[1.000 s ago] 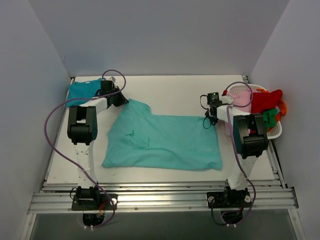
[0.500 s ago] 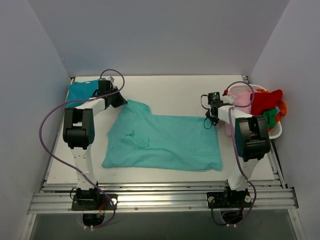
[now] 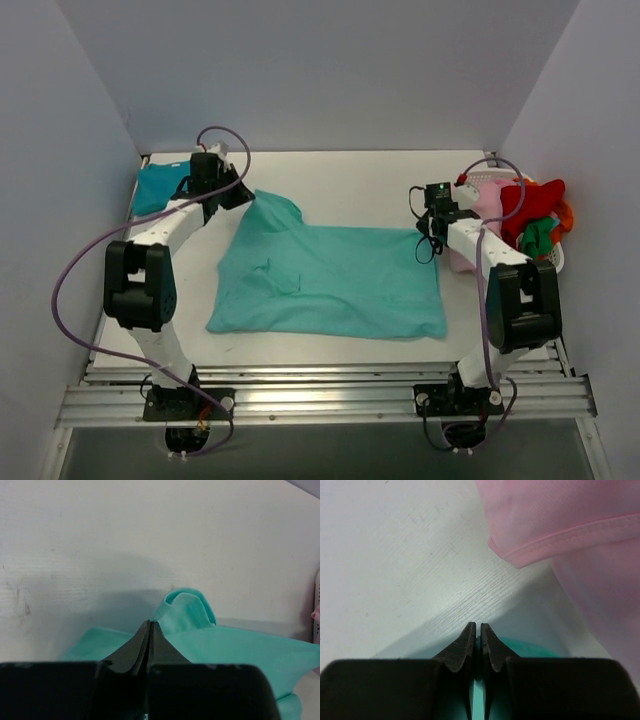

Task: Fold and stack the t-shirts
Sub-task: Fold the tshirt

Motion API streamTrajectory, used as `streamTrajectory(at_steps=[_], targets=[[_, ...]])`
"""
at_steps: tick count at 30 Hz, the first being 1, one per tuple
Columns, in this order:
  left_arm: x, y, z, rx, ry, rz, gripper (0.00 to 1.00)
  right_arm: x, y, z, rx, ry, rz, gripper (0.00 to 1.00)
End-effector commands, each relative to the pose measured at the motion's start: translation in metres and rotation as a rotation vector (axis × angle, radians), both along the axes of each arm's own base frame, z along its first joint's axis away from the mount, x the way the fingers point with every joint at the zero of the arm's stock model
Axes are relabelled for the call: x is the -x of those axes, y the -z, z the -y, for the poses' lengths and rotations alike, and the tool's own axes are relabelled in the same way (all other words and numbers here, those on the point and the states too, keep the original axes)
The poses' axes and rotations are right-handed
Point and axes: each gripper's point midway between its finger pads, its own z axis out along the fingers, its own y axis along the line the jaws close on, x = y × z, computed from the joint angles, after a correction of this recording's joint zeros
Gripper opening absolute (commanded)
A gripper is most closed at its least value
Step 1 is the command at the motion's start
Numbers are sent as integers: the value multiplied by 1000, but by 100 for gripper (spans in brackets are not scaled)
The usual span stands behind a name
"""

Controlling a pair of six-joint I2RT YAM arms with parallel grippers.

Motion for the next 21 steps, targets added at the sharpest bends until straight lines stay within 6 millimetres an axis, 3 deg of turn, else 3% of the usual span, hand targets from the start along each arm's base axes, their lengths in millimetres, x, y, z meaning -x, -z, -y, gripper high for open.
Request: streamTrajectory(at_steps=[1,2,4,5,7,8,10,12,13,14,21], targets=[[24,-12,-4,-53,-6,11,2,18,-15,0,11,-19,7,0],[30,-21,-4,-56,-7,27,2,21,-16,0,13,-20,6,0],[45,-12,-6,-68,-12,4,2,27,-23,0,8,-22,22,0],[51,-23,-6,-71,-16,26,2,33,-20,0,9,-25,13,0],[66,-17,-9,-84,-21,10,2,39,-28,1,9,-24,31,0],[73,-25,-11,-93,-32,25,2,43,-28,1,10,-25,32,0],[86,-20,-13,-108,-36,12,2,53,-31,3,16,-24,38,0],[99,-29,-16,-118,-45,26,2,64,-30,5,17,-24,37,0],[108,-22,-17,-121,-48,9,2,68,-29,5,16,-24,36,0],[115,-29,-18,-122,-55,27,2,72,-32,5,12,-24,45,0],[167,-16,-18,-143,-57,0,2,104,-15,3,-10,-23,25,0]])
